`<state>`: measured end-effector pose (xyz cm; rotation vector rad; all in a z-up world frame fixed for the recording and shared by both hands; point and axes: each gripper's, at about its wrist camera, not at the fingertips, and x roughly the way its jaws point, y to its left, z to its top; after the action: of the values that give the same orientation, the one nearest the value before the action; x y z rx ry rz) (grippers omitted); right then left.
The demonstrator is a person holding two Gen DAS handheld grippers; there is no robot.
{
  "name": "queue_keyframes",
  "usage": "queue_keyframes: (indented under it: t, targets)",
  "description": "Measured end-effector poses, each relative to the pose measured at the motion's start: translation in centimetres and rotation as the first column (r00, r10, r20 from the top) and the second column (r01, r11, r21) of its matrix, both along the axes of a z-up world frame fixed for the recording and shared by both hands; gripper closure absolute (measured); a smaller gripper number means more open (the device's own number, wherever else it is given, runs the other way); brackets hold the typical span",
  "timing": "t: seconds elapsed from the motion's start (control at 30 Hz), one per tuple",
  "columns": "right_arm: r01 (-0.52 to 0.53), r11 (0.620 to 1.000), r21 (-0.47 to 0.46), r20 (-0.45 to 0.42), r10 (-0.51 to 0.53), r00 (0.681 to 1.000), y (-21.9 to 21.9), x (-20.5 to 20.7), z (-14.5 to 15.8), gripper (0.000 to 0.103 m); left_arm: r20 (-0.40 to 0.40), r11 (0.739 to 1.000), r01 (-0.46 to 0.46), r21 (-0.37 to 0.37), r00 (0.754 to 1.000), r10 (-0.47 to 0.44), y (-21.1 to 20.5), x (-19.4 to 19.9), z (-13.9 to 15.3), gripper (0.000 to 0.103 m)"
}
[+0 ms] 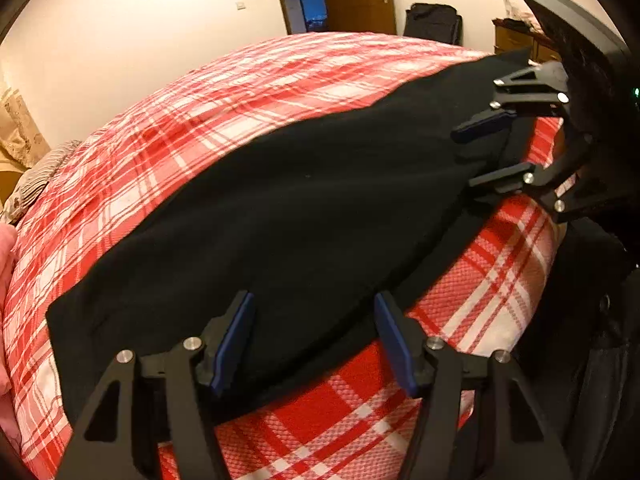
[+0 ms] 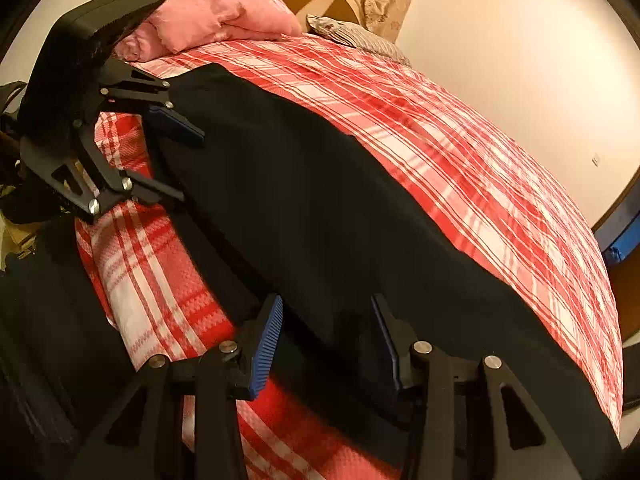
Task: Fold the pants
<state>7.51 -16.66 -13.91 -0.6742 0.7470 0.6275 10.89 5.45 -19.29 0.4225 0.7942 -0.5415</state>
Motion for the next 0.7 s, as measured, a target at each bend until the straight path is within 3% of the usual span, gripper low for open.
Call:
queue_keyframes:
  t: [0.03, 0.13, 0.17, 0.2, 0.23, 0.4, 0.6, 0.7]
  targets:
    - [-0.008, 1.000, -0.007, 0.000, 0.008, 1.000, 0.4, 0.0, -0.2, 0.075, 0.006, 1.000, 0.008, 0.008, 1.000, -0.008, -0.2, -0.1, -0.1, 0.039]
    - [-0.011, 1.000, 0.000, -0.012, 0.011, 1.000, 1.0, 0.1, -0.4, 0.096, 0.011, 1.000, 0.018, 0.024, 1.000, -0.018, -0.7, 0.0, -0.1, 0.046]
    - [-0.012, 1.000, 0.007, -0.013, 0.012, 1.000, 1.1, 0.0, -0.2, 0.097, 0.008, 1.000, 0.014, 0.021, 1.000, -0.014, -0.7, 0.0, 0.1, 0.061]
    - [-0.013, 1.000, 0.019, -0.006, 0.013, 1.000, 1.1, -0.2, 0.3, 0.099, 0.009, 1.000, 0.013, 0.022, 1.000, -0.013, -0.7, 0.0, 0.3, 0.085]
    - [-0.012, 0.999, 0.036, -0.002, 0.012, 1.000, 1.1, -0.4, 1.0, 0.099, 0.014, 1.000, 0.012, 0.029, 1.000, -0.012, -0.7, 0.0, 0.5, 0.094]
    - [-0.021, 0.999, 0.040, 0.009, 0.021, 1.000, 1.1, -1.6, 2.2, 0.099, 0.024, 0.999, 0.032, -0.010, 0.999, -0.032, 0.0, -1.1, 1.9, 0.095]
    - [-0.020, 1.000, -0.013, -0.055, 0.019, 0.998, 1.4, -1.9, -1.2, 0.099, -0.026, 0.999, 0.032, 0.008, 0.999, -0.032, 0.1, -1.0, -0.2, 0.096]
    - [-0.022, 1.000, -0.009, -0.043, 0.022, 0.999, 1.4, -2.3, -0.9, 0.100, -0.030, 1.000, 0.022, -0.016, 0.999, -0.023, 0.2, -1.1, 0.2, 0.096]
